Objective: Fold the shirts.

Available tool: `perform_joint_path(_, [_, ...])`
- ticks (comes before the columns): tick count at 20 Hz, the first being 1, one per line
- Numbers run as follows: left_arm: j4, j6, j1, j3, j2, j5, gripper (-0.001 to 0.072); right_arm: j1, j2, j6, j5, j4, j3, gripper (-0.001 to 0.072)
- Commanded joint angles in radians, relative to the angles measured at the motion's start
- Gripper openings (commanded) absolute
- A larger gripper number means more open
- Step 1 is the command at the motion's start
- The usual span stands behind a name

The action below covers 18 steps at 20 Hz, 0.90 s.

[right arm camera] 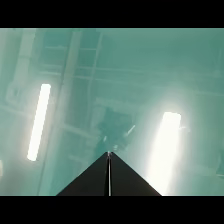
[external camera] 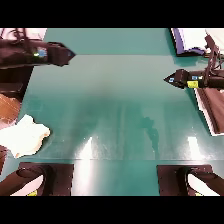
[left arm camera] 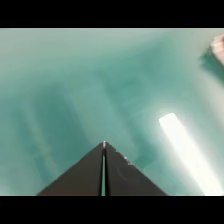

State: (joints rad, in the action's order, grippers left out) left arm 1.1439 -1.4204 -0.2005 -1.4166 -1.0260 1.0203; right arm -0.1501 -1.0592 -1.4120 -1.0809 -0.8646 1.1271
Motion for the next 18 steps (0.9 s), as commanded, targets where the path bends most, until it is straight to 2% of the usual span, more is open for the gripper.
perform_joint_path(1, [0.239, -0.024, 0.129, 0.023, 0.098, 0.249, 0.0022, 0.0, -0.001, 0.0, -0.014, -0.001, 0.0, 0.0014])
perform_joint_path(5, [0.488, -0.043, 0.309, 0.177, 0.233, 0.457, 0.0028, 0.0, -0.001, 0.0, -0.016, -0.001, 0.0, 0.0014])
perform_joint_path(6, [0.514, -0.047, 0.35, 0.236, 0.254, 0.478, 0.0265, 0.0, -0.001, 0.0, -0.016, -0.001, 0.0, 0.0014])
perform_joint_path(7, [0.518, -0.055, 0.383, 0.301, 0.265, 0.48, 0.0572, 0.0, -0.001, 0.0, -0.017, -0.001, 0.0, 0.0014])
perform_joint_path(8, [0.518, -0.073, 0.404, 0.365, 0.27, 0.472, 0.0604, 0.0, -0.001, 0.0, -0.019, -0.001, 0.0, 0.0014])
perform_joint_path(12, [0.543, -0.074, 0.422, 0.656, 0.271, 0.411, 0.0603, 0.0, -0.001, 0.0, -0.019, -0.001, 0.0, 0.0014])
perform_joint_path(14, [0.56, -0.101, 0.422, 0.782, 0.271, 0.359, 0.0603, 0.0, -0.001, 0.0, -0.019, -0.001, 0.0, 0.0014])
perform_joint_path(18, [0.558, -0.133, 0.422, 0.87, 0.271, 0.333, 0.0601, 0.0, -0.001, 0.0, -0.014, -0.001, 0.0, 0.0014])
